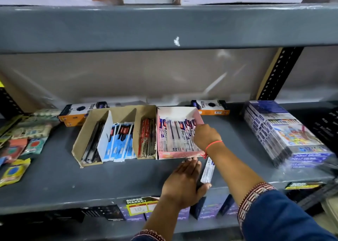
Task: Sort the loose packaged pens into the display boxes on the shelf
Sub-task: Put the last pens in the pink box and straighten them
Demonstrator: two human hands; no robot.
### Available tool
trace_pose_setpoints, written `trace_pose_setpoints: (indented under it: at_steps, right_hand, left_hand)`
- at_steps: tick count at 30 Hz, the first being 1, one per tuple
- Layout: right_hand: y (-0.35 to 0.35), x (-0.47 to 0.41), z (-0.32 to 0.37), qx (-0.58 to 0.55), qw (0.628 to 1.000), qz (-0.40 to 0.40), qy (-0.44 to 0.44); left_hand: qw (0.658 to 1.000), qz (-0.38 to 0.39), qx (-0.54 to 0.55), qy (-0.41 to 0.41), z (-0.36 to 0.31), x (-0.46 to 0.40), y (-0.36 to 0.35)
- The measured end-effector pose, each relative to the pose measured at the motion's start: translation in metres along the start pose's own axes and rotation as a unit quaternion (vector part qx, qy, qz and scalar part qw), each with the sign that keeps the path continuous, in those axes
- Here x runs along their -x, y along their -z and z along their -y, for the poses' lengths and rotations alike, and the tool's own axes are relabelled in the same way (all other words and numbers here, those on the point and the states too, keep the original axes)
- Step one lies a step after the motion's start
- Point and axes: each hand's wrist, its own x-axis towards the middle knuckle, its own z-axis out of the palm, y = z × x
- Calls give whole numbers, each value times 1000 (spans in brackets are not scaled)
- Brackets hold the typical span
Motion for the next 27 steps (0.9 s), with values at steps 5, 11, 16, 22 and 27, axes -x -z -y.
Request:
trace_pose_setpoints:
  at_steps: [5, 11, 16, 22, 27]
  right_hand:
    - [18, 11, -14, -57, 994, -84, -41]
    - [0, 60, -54, -139, 978, -69, -141]
    - [-24, 86, -48, -162, 975, -43, -148]
    - [-35, 85, -24, -218, 960, -38, -169]
    - [-42, 78, -29, -322, 916, -62, -229]
  left_hand:
    - [999, 15, 25, -46, -1, -1, 0]
    - [999, 5, 10, -37, 2, 1, 2]
    - [999, 5, -3, -35, 15, 14, 3]
    - [1000, -6, 0, -7, 46, 34, 1]
    - [1000, -10, 6, 5, 50, 41, 6]
